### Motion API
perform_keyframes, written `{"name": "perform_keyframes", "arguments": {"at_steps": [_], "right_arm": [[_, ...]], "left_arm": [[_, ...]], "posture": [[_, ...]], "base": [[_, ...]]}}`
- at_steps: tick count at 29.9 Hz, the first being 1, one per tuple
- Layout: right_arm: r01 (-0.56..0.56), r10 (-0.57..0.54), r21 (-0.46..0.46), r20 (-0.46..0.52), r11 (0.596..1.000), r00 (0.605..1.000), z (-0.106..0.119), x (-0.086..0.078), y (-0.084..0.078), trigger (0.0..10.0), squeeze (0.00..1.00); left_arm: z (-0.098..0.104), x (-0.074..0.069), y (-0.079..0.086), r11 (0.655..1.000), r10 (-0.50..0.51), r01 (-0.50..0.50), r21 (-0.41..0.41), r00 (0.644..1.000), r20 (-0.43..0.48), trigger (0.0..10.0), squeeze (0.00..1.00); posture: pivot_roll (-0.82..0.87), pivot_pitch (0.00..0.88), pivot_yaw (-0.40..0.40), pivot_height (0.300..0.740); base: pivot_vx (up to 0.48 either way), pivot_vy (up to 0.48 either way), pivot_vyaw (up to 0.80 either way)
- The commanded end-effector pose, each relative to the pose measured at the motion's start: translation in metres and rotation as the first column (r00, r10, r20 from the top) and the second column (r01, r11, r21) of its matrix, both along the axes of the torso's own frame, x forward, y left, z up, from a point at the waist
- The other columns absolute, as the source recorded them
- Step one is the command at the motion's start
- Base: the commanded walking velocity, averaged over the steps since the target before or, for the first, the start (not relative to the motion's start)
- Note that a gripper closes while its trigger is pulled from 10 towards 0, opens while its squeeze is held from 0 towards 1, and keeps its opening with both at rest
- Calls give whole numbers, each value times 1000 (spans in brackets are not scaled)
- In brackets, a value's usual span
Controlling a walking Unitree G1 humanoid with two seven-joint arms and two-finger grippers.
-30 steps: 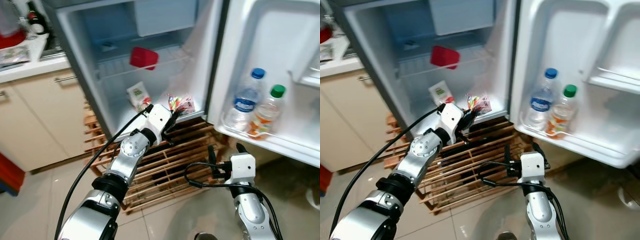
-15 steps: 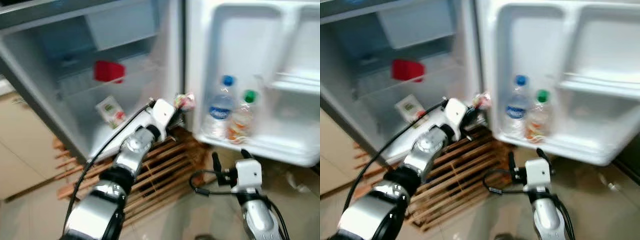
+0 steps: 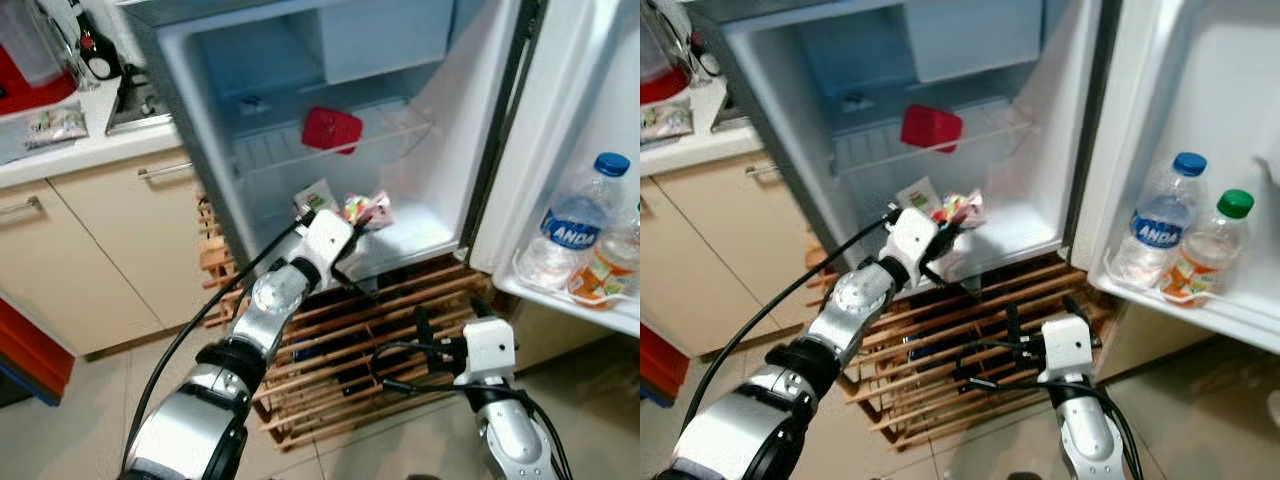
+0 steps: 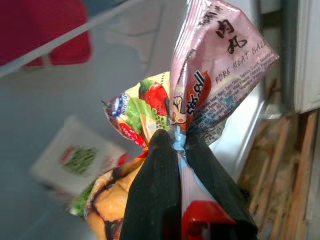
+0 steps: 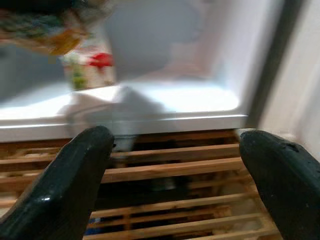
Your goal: Restocking fridge
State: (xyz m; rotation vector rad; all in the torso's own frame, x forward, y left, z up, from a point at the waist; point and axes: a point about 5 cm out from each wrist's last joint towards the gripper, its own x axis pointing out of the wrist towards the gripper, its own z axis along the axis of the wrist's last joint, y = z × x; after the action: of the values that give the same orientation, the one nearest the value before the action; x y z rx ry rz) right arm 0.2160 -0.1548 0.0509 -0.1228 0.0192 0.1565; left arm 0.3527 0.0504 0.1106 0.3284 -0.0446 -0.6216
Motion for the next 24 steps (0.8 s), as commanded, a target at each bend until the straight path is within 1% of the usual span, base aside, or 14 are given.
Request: {"name": "perform_keyframes", "arguments": {"at_steps": [1, 3, 4, 5, 7, 10, 13, 15, 16, 17, 18, 20, 23, 24], "right_arm": [[-27, 26, 9, 15, 1000, 1000, 6, 0, 4, 10000, 0], [-32, 32, 10, 18, 999, 999, 8, -2, 5, 10000, 0], [-42, 42, 10, 24, 999, 999, 12, -5, 7, 10000, 0], [-42, 42, 10, 24, 999, 999, 12, -5, 7, 10000, 0], [-51, 51, 11, 35, 999, 998, 18, -9, 8, 10000, 0], [-64, 63, 11, 45, 998, 997, 27, -19, 9, 10000, 0], [-69, 68, 5, 32, 998, 997, 31, -29, 8, 10000, 0], [-70, 70, 2, 28, 998, 997, 32, -31, 7, 10000, 0], [-84, 85, -11, 17, 996, 996, 35, -38, 7, 10000, 0], [-84, 85, -21, 19, 996, 996, 37, -39, 6, 10000, 0], [-84, 85, -21, 19, 996, 996, 37, -39, 6, 10000, 0], [-72, 72, -25, 16, 997, 997, 42, -42, 2, 10000, 0], [-74, 74, -29, 6, 997, 997, 46, -47, 1, 10000, 0], [-74, 74, -32, 0, 997, 997, 47, -49, 0, 10000, 0]], "left_arm": [[9, 5, -7, 999, -5, 4, 34, 999, 31, 10000, 0], [10, 7, -11, 998, 7, -9, 70, 999, 33, 10000, 0], [12, 10, -14, 994, 33, -37, 100, 999, 36, 10000, 0], [12, 10, -14, 994, 33, -37, 100, 999, 36, 10000, 0], [11, 13, -14, 991, 75, -77, 111, 997, 21, 10000, 0], [8, 14, -10, 982, 136, -137, 133, 991, 17, 10000, 0], [1, 15, 0, 970, 213, -211, 122, 977, -4, 10000, 0], [0, 15, 2, 966, 232, -230, 118, 973, -7, 10000, 0], [-4, 14, 5, 963, 262, -259, 80, 965, -32, 10000, 0], [-6, 13, 6, 959, 272, -268, 89, 962, -37, 10000, 439], [-6, 13, 6, 959, 272, -268, 89, 962, -37, 10000, 439], [-11, 10, 5, 955, 285, -280, 97, 958, -41, 10000, 400], [-14, 8, 4, 953, 286, -281, 116, 958, -31, 10000, 231], [-15, 7, 4, 953, 282, -277, 124, 959, -27, 10000, 231]], "posture": [[-225, 0, 119, 740], [-232, 0, 120, 740], [-248, 0, 124, 740], [-248, 0, 124, 740], [-260, 0, 126, 740], [-290, 29, 126, 740], [-312, 70, 113, 740], [-312, 70, 113, 740], [-327, 92, 121, 740], [-334, 112, 116, 740], [-334, 112, 116, 740], [-333, 133, 102, 740], [-345, 157, 95, 740], [-353, 173, 90, 740]], "base": [[0, 0, 0], [0, 0, 0], [0, 0, 0], [0, 0, 0], [0, 0, 0], [0, 0, 0], [0, 0, 0], [0, 0, 0], [0, 0, 0], [0, 0, 0], [0, 0, 0], [0, 0, 0], [0, 0, 0], [0, 0, 0]]}}
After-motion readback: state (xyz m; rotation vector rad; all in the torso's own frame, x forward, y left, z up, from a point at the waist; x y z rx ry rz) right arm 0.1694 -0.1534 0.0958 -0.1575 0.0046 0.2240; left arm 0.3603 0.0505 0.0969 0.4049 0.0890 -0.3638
